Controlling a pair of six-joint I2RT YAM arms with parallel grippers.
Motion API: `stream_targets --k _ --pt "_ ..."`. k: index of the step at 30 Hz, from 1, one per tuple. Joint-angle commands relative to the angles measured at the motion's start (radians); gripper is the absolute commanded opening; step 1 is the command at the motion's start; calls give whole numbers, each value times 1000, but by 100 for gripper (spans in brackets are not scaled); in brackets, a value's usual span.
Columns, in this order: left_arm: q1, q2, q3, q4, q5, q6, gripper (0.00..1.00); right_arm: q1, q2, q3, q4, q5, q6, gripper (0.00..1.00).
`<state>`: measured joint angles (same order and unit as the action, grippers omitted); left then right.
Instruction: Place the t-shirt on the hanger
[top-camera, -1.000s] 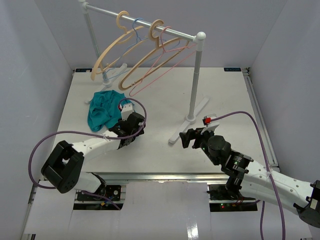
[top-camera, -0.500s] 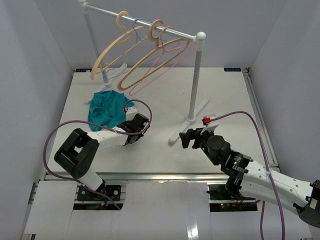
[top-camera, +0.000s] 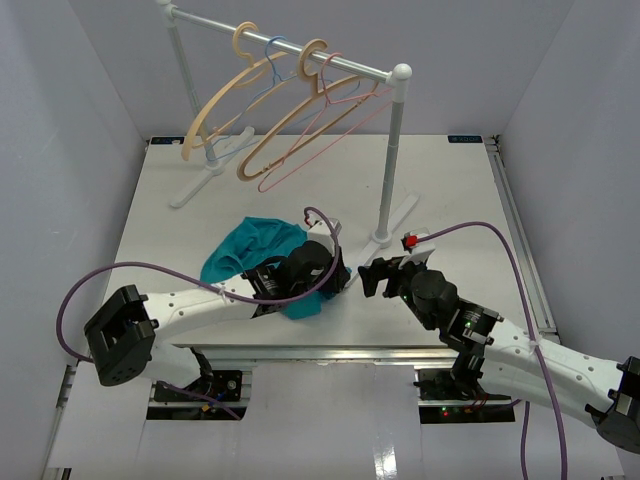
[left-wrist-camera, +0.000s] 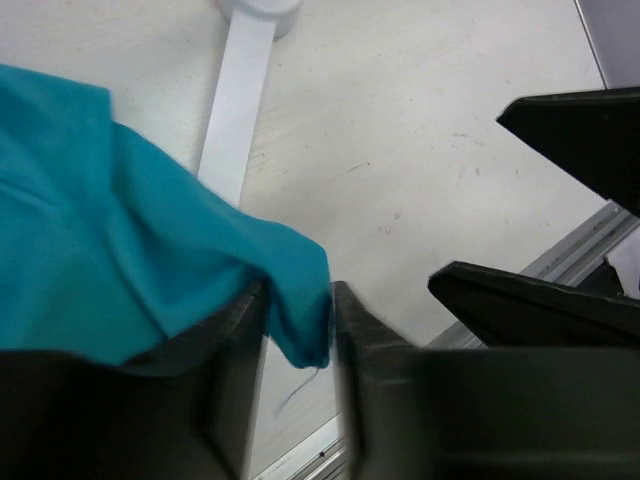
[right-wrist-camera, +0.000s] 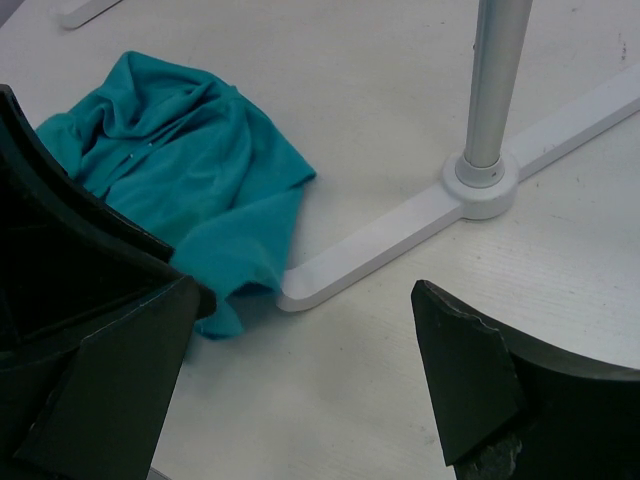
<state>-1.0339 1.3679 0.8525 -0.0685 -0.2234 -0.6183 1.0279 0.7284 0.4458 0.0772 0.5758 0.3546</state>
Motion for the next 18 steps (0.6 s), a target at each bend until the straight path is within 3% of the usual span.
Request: stream_targets --k 1,3,9,13,18 --pt "7 -80 50 -82 -29 40 78 1 6 29 21 18 -26 93" --pt "34 -113 72 -164 -107 37 82 1 6 32 17 9 -25 93" --pt "216 -231 18 -398 -258 -110 66 1 6 20 50 -31 -49 96" --pt "274 -291 -107 -408 -290 -157 64 1 68 28 102 -56 -69 99" --pt "322 -285 -212 -376 -339 -201 66 2 299 184 128 -169 -129 92"
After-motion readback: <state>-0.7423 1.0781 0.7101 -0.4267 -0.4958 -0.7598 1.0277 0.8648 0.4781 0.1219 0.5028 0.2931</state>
